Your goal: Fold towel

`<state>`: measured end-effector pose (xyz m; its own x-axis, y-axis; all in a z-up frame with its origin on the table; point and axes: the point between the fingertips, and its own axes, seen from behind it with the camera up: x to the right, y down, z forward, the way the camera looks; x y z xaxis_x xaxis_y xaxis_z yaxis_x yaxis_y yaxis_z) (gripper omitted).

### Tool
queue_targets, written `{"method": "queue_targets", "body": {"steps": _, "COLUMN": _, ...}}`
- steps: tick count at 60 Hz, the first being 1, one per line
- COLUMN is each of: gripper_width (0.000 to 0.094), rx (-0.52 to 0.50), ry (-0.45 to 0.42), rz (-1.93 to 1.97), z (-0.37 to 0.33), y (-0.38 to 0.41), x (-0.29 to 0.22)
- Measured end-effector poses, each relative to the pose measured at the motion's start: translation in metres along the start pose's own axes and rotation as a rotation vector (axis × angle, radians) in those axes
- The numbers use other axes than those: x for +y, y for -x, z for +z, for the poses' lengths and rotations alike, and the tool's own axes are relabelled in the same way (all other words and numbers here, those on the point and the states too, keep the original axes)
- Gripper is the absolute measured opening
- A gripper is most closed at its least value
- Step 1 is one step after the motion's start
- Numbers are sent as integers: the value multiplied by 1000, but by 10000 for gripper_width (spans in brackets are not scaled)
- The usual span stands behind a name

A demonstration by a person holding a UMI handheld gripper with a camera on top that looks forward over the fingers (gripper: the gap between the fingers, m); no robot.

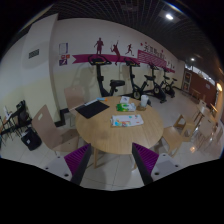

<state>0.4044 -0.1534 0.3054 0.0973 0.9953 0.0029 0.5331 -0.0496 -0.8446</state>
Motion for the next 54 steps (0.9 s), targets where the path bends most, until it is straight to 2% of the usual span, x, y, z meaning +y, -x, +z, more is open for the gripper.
{"method": "queue_targets", "body": {"steps": 11, "gripper_width": 862, "rx": -8, "ry": 9, "rz": -2, "z": -6, "y": -1, "x": 4}}
{"method": "queue_targets", "body": {"steps": 24, "gripper_width": 858, "rx": -3, "ry": -3, "rz": -25, "z": 18, "y": -6, "x": -3}}
{"method": "queue_targets", "body": {"steps": 34, "gripper_width": 853, "rx": -12, "ry": -22, "rz": -18, "z": 58, "y": -3, "x": -13}}
{"method": "queue_targets", "body": {"steps": 54, "gripper_width": 858, "rx": -35, "ry": -28, "rz": -44, "z": 200, "y": 6, "x": -27}}
